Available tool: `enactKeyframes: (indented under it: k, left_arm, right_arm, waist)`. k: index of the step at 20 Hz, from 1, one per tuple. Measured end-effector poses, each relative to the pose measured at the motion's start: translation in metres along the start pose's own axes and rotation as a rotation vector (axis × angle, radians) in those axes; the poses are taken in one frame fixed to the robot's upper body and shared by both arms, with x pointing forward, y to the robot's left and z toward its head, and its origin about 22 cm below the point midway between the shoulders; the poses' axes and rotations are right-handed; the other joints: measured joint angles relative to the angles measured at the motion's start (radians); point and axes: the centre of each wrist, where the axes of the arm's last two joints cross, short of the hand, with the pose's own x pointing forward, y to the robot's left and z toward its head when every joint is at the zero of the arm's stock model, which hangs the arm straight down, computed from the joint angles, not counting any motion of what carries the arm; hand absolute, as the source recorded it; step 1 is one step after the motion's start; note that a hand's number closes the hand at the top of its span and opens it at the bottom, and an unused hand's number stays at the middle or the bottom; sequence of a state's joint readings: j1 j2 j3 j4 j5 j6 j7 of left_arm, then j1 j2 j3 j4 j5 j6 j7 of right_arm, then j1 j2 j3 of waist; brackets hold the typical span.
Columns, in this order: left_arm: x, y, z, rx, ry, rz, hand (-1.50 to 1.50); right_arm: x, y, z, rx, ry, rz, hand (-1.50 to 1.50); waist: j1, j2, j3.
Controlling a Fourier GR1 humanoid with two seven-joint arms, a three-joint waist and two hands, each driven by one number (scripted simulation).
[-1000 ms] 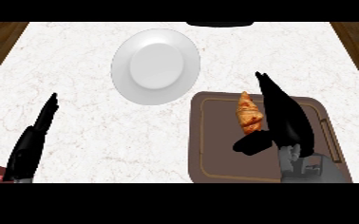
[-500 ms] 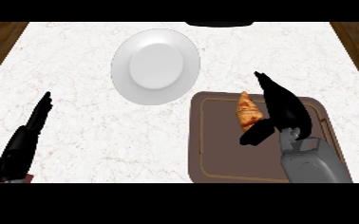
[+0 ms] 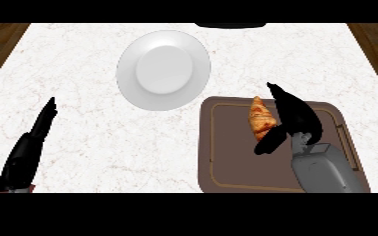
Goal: Pick the croissant from the tray and place it in the plate
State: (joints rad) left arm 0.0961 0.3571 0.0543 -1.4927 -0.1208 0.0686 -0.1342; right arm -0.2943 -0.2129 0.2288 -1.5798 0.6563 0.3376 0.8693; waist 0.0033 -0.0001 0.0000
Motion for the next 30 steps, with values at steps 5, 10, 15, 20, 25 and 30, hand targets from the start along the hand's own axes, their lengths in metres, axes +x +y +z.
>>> enactKeyframes:
  k: [5, 10, 15, 20, 25, 30]
  left_arm:
    - [0.009, -0.003, -0.003, -0.008, 0.000, -0.002, 0.00]
    - [0.008, -0.002, 0.001, -0.013, -0.009, 0.006, 0.00]
    - [0.001, -0.006, -0.001, -0.002, -0.006, -0.002, 0.00]
    - [0.000, -0.002, 0.003, -0.011, -0.007, 0.009, 0.00]
    - [0.007, -0.002, -0.007, -0.030, -0.030, 0.006, 0.00]
    - [0.013, -0.006, -0.009, -0.037, -0.035, 0.012, 0.00]
  right_arm:
    - [-0.001, 0.015, -0.004, 0.005, 0.005, -0.007, -1.50]
    - [-0.007, 0.030, -0.019, 0.011, -0.019, -0.018, 1.50]
    - [-0.012, 0.024, -0.027, -0.015, -0.069, -0.036, 1.50]
    - [-0.018, 0.013, -0.048, -0.023, -0.121, 0.014, 1.50]
    - [-0.042, -0.042, -0.088, -0.036, -0.181, 0.118, 1.50]
    - [-0.056, -0.077, -0.114, -0.149, -0.212, 0.166, 1.50]
  waist:
    - [0.000, 0.000, 0.000]
    - [0.001, -0.002, -0.001]
    - [-0.001, -0.004, -0.003]
    - [0.007, -0.004, -0.004]
    - [0.037, 0.013, 0.000]
    - [0.046, 0.016, 0.002]
